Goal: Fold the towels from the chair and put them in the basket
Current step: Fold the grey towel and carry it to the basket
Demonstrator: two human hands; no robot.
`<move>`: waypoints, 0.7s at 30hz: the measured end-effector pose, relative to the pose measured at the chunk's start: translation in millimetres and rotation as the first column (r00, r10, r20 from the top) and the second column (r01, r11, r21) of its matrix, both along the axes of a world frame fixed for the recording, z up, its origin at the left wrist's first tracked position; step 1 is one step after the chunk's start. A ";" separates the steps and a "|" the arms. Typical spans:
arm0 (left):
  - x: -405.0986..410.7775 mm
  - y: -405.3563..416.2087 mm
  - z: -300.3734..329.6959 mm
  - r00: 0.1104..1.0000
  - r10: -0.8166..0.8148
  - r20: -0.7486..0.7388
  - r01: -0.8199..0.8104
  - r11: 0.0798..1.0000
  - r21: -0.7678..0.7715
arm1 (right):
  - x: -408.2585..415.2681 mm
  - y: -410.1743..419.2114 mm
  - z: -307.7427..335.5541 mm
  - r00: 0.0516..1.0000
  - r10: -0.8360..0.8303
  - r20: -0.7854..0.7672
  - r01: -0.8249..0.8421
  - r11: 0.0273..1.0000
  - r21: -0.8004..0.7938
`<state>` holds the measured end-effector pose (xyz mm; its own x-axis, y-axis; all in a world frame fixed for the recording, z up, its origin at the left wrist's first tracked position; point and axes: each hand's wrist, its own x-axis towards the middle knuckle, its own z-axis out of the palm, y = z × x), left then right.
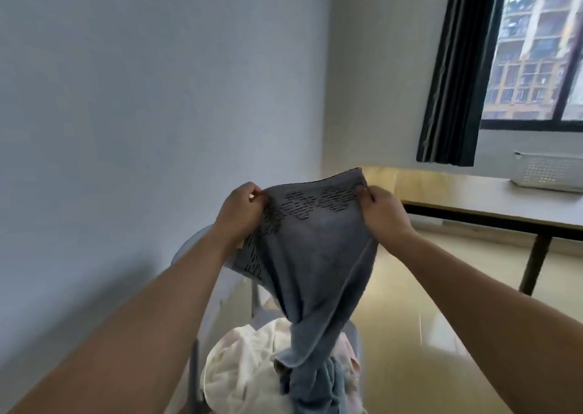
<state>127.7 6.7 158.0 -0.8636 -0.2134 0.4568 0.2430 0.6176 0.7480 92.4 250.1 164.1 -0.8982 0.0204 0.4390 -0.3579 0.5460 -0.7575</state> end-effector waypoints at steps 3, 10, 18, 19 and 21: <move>29.5 3.6 58.5 1.000 -0.029 0.009 0.029 0.998 -0.048 | 15.8 17.0 67.7 0.990 -0.076 -0.122 0.072 0.997 -0.035; 88.4 40.2 198.4 0.989 -0.131 -0.069 0.134 0.990 0.043 | 63.8 24.8 196.3 0.980 -0.079 -0.183 0.061 0.993 -0.104; 144.8 74.1 292.2 0.892 -0.392 -0.224 0.442 0.858 0.260 | 102.9 20.6 262.1 0.949 0.256 -0.185 -0.298 0.919 -0.257; 145.1 75.4 298.9 0.896 -0.365 -0.255 0.426 0.867 0.258 | 106.5 21.0 266.5 0.934 0.286 -0.213 -0.330 0.920 -0.213; 144.5 77.9 312.6 0.913 -0.249 -0.323 0.302 0.945 0.127 | 116.0 21.9 277.7 0.899 0.314 -0.306 -0.369 0.919 -0.142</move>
